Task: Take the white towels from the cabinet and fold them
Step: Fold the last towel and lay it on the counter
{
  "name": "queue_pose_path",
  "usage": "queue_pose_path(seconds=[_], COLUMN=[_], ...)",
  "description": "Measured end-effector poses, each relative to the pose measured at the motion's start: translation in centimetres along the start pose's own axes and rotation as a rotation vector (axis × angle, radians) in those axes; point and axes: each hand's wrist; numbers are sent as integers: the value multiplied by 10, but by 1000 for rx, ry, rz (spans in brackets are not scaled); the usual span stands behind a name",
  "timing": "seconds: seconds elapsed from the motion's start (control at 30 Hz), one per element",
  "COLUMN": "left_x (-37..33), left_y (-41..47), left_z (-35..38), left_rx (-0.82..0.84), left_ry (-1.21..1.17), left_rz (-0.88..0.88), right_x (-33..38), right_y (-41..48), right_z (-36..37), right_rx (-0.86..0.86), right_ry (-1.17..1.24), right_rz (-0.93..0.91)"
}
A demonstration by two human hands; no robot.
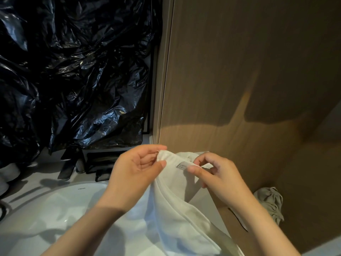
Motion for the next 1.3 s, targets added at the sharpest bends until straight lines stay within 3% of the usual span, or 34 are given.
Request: queue_pose_path(seconds=[0.13, 0.3, 0.4, 0.47, 0.8, 0.9, 1.03, 1.3], left_x=[-15, -26, -24, -21, -21, -23, -11, 120], left_y=[13, 20, 27, 30, 21, 20, 25, 86], left_z=[-7, -17, -37, -45, -37, -30, -30, -36], left_rx=[23, 11, -48, -55, -85, -75, -104, -140], left_ry=[-7, 165, 681, 842, 622, 553, 447, 677], left_rz=[58, 142, 324, 326, 458, 406, 178, -99], right_x=[-50, -72, -63, -52, -12, -3, -7, -104], right_y=[9, 14, 11, 11, -7, -12, -14, 38], right_z=[-15, -18, -23, -27, -39, -44, -50, 21], right_rx=[202, 106, -19, -107, -523, -503, -346, -222], right_ry=[-399, -550, -511, -463, -138, -36, 35, -32], right_rz=[-24, -89, -151, -172, -190, -132, 30, 347])
Point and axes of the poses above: each hand's wrist, its own y-axis towards the middle knuckle, its own z-axis out of the palm, x = y × z, and after that the axes turned 14 degrees about -y, right-handed
